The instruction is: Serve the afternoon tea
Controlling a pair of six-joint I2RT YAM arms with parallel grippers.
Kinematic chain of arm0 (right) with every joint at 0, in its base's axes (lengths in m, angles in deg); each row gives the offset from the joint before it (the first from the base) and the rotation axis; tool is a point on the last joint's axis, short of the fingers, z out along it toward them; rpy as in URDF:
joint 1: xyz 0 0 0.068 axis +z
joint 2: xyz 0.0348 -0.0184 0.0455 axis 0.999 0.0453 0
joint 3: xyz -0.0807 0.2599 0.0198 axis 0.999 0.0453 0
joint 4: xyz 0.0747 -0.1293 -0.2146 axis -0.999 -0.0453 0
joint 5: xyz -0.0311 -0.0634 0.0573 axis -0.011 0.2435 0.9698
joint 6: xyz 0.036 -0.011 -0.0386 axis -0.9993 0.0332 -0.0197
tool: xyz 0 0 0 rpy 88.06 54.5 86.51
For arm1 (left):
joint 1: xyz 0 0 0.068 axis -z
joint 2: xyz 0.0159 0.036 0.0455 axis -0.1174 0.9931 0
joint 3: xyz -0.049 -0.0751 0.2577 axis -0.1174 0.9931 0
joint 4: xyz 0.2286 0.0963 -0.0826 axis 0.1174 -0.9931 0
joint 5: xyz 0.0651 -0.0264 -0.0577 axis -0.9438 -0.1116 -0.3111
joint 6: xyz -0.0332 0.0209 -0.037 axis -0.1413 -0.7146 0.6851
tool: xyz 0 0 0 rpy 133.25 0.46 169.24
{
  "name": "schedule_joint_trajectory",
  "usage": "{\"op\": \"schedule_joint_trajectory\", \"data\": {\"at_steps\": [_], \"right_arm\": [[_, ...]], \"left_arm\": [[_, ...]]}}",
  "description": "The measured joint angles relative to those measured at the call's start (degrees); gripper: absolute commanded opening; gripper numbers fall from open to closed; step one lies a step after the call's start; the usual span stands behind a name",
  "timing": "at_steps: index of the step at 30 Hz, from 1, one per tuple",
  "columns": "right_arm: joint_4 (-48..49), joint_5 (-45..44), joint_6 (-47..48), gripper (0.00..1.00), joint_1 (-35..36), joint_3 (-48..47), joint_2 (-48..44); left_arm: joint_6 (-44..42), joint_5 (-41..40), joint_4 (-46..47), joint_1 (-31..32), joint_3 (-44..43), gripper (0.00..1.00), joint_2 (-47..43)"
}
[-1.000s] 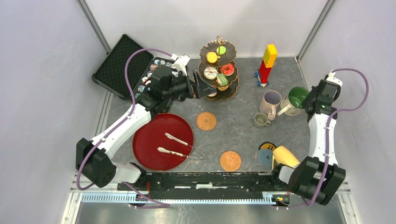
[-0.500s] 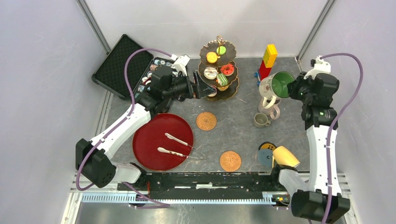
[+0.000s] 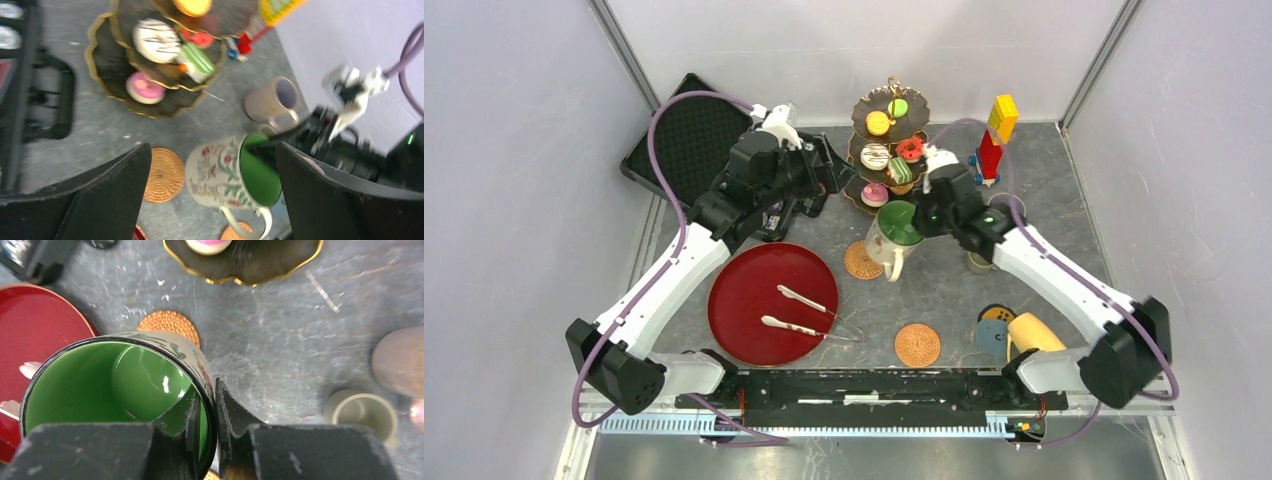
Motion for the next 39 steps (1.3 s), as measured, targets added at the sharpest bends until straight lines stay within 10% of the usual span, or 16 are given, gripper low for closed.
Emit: {"op": "schedule_joint_trajectory", "data": {"at_steps": [9,39], "right_arm": [[-0.04,-11.58,-5.01,0.00,12.39,-2.82,15.74],[5.35,-16.96,-4.22,0.00,14.36,-7.17,25.00]], "left_arm": [[1.49,-17.90,-8.24,-1.79,-1.49,1.00,-0.22],[1.62,-18.40,-9.22,-1.77,-1.51,1.00,-0.22]]}}
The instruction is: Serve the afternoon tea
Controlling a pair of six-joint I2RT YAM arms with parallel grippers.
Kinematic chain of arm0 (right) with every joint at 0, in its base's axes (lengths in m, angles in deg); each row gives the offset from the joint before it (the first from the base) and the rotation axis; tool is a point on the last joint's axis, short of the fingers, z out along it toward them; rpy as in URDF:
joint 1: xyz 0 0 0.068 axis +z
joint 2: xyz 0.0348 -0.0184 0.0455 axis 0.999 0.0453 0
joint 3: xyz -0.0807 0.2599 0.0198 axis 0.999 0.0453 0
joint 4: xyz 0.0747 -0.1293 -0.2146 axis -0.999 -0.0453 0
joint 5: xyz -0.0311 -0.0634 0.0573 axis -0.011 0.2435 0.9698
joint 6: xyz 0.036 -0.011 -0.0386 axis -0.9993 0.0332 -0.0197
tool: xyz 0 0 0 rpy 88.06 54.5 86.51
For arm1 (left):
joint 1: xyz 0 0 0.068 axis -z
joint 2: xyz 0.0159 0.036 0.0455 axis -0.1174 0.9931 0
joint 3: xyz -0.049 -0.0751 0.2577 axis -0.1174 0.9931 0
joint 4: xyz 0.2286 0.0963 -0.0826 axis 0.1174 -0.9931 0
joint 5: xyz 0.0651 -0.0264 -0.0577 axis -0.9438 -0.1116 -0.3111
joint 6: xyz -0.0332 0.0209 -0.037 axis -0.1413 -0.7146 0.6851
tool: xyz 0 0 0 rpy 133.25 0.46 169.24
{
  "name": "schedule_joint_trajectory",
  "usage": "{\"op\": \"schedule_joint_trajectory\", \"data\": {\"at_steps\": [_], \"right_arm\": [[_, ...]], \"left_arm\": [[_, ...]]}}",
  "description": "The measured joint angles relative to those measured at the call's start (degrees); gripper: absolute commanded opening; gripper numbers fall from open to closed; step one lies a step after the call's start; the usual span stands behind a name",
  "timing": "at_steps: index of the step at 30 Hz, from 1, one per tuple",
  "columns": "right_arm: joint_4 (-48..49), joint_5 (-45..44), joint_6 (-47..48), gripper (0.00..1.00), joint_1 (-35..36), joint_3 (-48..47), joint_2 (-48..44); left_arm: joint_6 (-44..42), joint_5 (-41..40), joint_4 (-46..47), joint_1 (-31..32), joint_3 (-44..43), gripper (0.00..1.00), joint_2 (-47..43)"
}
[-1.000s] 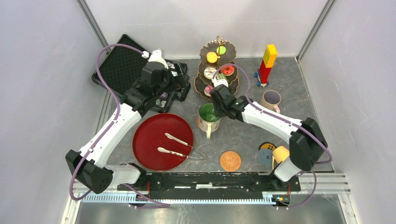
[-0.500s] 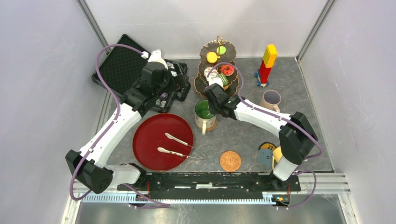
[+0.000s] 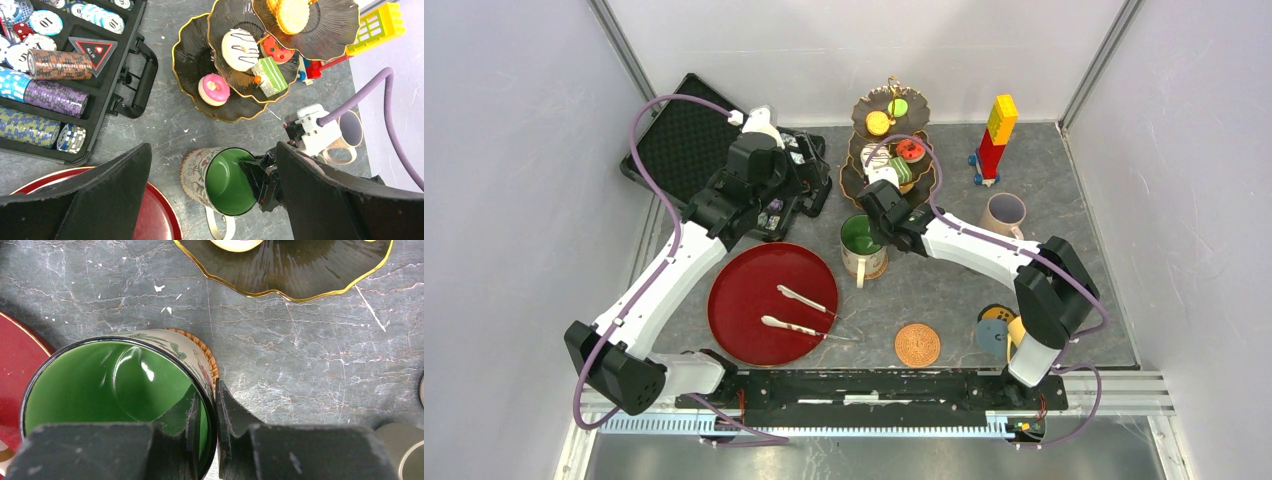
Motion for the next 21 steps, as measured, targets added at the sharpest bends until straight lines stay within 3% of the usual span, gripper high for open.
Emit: {"op": "schedule_joint_trajectory", "data": {"at_steps": [12,15,18,21], "right_arm": [[0.15,0.00,-0.04,0.02,0.00,0.00,1.77],[0.13,0.00,-0.02,0.15,0.00,0.00,1.79],[0.04,0.15,0.17,0.40,0.00,0.00,1.81],[0.28,0.28,0.22,0.59,0.00,-0.37,1.75]], "left_arm": [[0.00,1.05,0.02,-0.02,0.00,1.00,0.02],[0.00,1.22,0.04,-0.02,0.00,1.00,0.13],[0.00,1.25,0.02,-0.07,0.00,1.00,0.26],[0.00,1.38,0.04,-0.15,0.00,1.00,0.26]]}}
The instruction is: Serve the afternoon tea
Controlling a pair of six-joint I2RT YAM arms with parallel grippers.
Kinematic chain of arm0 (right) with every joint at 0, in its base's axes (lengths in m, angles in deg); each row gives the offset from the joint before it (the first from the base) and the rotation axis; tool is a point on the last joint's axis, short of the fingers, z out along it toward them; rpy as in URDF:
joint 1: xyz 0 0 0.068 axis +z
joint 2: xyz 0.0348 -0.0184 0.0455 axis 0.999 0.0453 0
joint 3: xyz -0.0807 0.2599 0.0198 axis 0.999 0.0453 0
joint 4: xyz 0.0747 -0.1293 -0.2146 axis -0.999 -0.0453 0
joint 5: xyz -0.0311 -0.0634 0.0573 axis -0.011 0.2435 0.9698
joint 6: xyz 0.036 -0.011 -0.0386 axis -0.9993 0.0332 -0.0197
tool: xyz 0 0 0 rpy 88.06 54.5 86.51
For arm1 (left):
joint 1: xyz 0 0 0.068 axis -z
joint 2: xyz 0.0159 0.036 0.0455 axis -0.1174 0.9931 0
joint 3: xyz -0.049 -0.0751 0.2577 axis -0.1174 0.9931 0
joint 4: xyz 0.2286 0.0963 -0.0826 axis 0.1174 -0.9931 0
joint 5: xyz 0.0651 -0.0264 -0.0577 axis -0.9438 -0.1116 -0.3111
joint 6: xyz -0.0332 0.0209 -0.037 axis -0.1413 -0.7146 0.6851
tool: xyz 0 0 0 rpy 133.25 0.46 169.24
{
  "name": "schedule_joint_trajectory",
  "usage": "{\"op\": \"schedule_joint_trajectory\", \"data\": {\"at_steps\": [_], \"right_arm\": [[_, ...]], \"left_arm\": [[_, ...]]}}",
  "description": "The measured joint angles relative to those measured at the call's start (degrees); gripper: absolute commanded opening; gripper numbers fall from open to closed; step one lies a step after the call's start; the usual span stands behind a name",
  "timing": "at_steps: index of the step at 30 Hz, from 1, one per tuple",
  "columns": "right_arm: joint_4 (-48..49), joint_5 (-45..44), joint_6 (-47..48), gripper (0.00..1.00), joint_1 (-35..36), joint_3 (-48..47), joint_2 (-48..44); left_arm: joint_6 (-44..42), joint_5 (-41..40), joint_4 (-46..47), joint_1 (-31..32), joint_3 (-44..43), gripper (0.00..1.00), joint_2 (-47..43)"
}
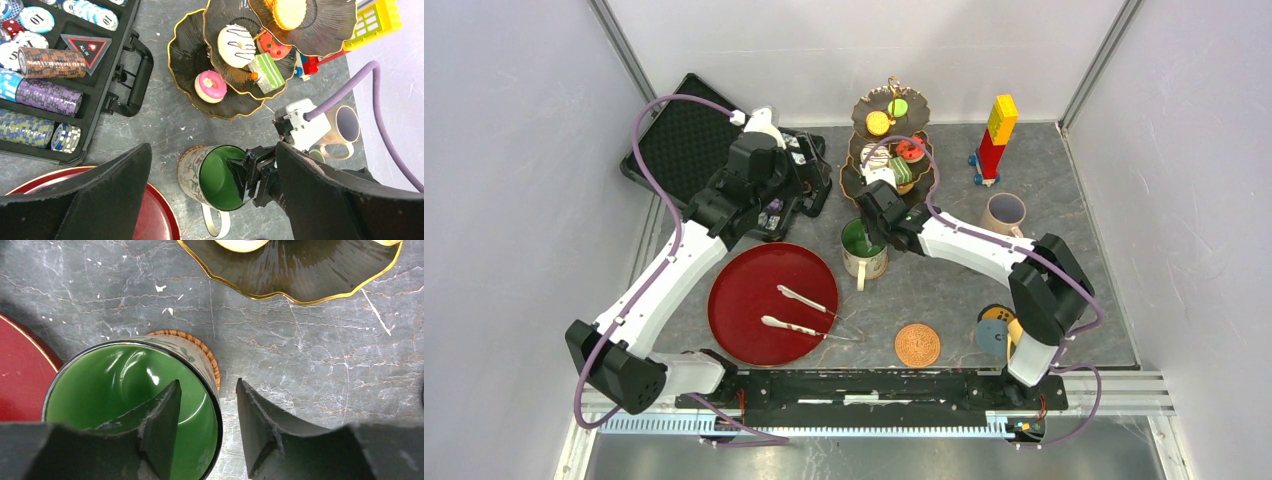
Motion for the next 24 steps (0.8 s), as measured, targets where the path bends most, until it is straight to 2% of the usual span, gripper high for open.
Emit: {"op": "schedule_joint_trajectory", "data": {"at_steps": [6,10,14,16,20,24], "right_arm": [[-1.44,0.00,1.22,0.75,0.22,-0.35,-3.63],[-3.30,0.94,3.30,0.78,0.50,0.42,-11.06],[-3.93,3.43,6.45,0.81,0.81,6.05,-21.66],[-5.46,5.07,7.82,0.77,0.85,10.08,-27.19],[-9.44,8.00,8.57,0.60,2.32,16.85,-34.34],[-12.39,9.14,6.56,0.39,9.20,23.78,-38.14]], "left_arm": [[0.00,1.25,0.13,-0.22,0.00,1.00,0.02],[-0.02,2.64,0.63,-0.24,0.00,1.00,0.07],[-0.22,5.05,0.90,-0.24,0.00,1.00,0.07],[-0.31,5.97,0.92,-0.24,0.00,1.00,0.07],[-0.42,8.15,1.51,-0.24,0.00,1.00,0.07],[-0.42,10.36,2.49,-0.24,0.00,1.00,0.07]]}}
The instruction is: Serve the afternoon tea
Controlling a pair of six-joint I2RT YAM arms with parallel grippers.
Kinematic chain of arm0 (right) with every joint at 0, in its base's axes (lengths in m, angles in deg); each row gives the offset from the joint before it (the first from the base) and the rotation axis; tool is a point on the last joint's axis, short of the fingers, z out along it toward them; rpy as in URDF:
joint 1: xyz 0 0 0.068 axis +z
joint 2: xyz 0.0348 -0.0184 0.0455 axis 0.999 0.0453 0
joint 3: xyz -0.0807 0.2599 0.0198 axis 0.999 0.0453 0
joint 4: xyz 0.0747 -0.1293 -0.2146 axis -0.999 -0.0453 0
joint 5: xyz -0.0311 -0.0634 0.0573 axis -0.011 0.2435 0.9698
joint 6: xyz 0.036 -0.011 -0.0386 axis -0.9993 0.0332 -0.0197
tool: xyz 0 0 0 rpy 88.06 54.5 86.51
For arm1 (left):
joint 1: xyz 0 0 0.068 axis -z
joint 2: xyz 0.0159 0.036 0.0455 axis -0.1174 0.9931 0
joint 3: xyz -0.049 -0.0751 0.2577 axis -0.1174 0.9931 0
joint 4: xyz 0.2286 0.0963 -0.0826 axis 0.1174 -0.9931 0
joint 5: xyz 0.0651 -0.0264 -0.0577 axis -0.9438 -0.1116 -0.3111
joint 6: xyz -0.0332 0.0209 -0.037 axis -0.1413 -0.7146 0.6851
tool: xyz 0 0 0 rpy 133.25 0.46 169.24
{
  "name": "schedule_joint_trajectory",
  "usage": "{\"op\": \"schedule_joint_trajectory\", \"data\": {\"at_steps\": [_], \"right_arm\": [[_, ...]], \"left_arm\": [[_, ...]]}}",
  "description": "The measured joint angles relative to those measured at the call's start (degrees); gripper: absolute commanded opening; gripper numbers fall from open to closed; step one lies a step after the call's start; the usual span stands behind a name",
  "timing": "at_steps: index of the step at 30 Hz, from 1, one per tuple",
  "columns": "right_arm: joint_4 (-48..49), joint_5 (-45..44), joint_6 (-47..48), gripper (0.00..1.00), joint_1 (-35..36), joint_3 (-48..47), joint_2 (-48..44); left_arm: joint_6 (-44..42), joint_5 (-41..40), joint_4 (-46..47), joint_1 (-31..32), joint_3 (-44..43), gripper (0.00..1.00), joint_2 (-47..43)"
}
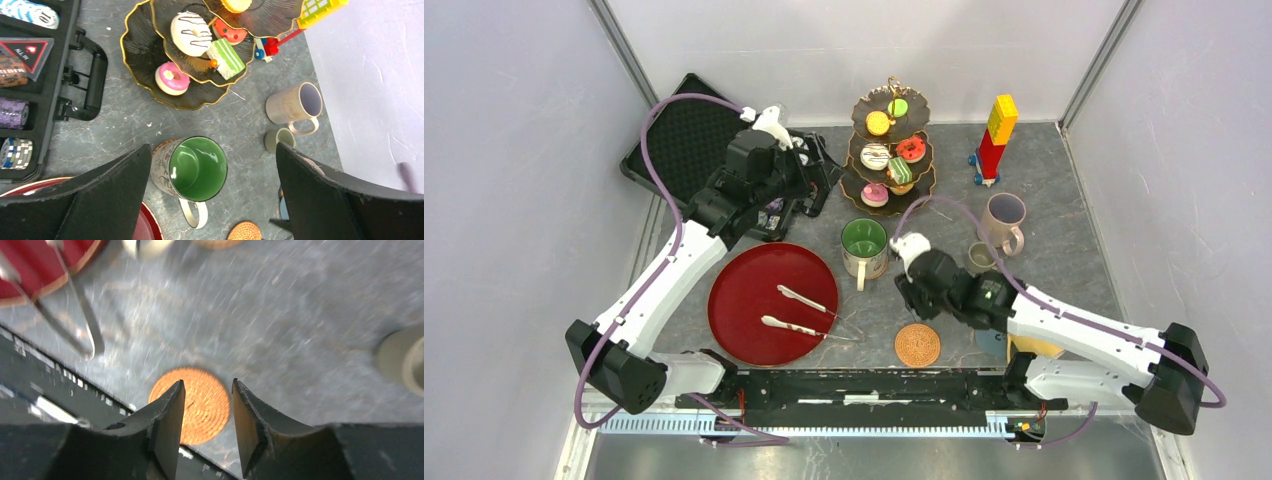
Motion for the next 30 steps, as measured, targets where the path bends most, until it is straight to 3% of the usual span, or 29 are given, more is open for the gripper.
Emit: {"op": "schedule_joint_trajectory", "data": {"at_steps": [8,14,30], "right_arm": [[-1.27,0.09,-9.73,0.10,9.05,15.65,-4.98],[0.83,-0.07,-14.51,0.00,10.62,20.13,-6.56],[8.15,-2.40,-18.34,0.00,13.68,21.53,-0.57]], "left_arm": [[-1.07,1.42,3.06,0.00,2.05,1.00,-2.56],[-2.29,0.94,5.14,0.00,2.78,1.00,-4.98],[-2.62,1.03,5.68,0.00,3.08,1.00,-5.05]]}}
